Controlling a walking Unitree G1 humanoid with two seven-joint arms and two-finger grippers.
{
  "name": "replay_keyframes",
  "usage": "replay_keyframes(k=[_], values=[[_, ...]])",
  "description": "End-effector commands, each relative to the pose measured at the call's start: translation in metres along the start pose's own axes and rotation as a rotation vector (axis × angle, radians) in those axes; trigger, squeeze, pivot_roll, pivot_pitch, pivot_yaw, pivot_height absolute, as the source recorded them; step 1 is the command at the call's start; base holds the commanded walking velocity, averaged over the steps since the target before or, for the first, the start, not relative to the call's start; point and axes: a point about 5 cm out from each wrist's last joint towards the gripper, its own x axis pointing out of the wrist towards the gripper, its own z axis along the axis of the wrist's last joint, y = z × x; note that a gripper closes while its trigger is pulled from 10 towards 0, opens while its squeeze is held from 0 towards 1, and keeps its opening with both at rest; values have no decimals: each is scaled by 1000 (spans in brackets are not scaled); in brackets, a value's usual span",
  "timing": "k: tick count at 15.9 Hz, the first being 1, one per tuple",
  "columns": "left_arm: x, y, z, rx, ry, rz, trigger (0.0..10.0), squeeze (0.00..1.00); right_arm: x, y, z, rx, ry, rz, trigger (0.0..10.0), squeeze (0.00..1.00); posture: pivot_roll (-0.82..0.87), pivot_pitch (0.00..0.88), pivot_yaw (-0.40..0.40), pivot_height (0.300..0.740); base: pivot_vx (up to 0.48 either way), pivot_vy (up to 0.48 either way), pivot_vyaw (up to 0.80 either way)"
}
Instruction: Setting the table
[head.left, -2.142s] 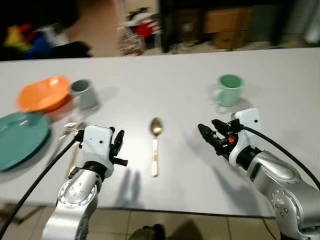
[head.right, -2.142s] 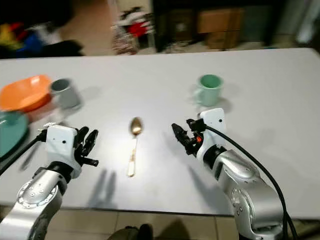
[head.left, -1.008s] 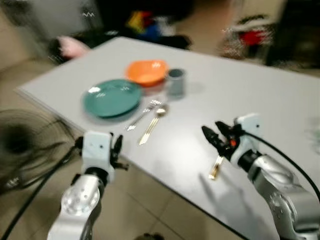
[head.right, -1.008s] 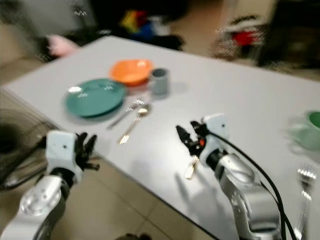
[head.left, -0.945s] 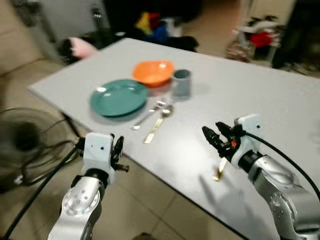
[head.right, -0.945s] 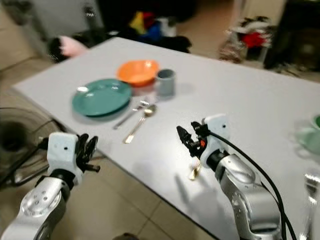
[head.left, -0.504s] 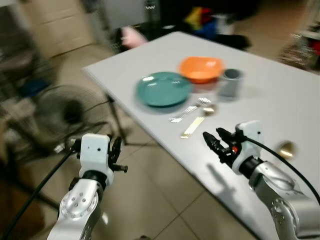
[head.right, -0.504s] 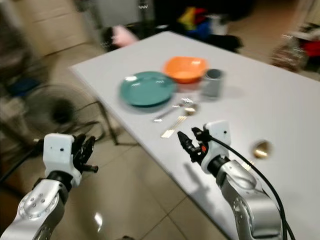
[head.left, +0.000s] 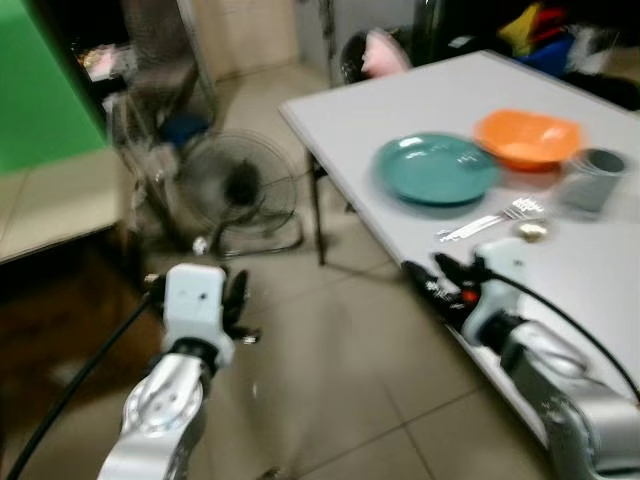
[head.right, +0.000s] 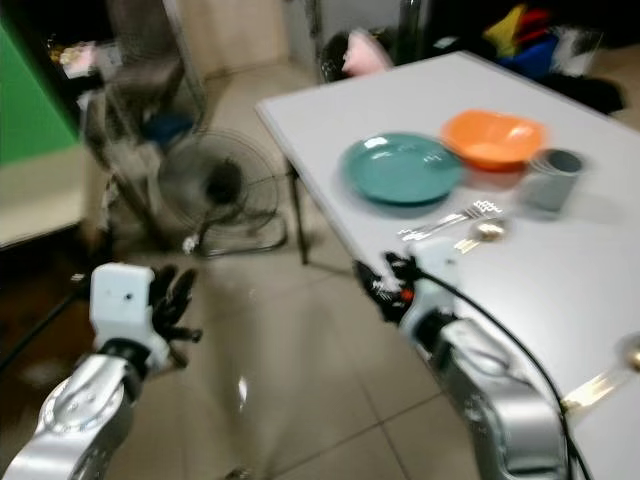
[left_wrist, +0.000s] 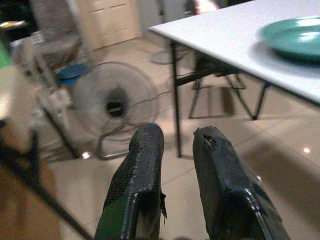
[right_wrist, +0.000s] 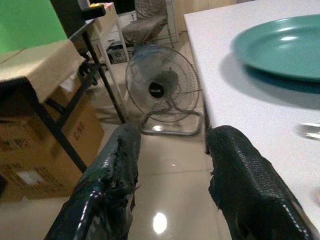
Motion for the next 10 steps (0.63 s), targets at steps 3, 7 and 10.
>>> replay_keyframes(k=[3, 7, 10], values=[[1, 12, -4, 58, 14, 42, 10000, 0, 3, -1, -10, 15, -4, -62, 10000, 0, -73, 0, 91, 740, 0, 329, 0], [2, 21, -7, 74, -16, 83, 10000, 0, 0, -21, -13, -50, -70, -270, 10000, 0, -79, 0, 106, 740, 0, 329, 0], [4, 31, -5, 86, -52, 130, 10000, 0, 0, -31, -10, -29, -142, -305, 10000, 0, -78, 17, 109, 740, 0, 330, 0]])
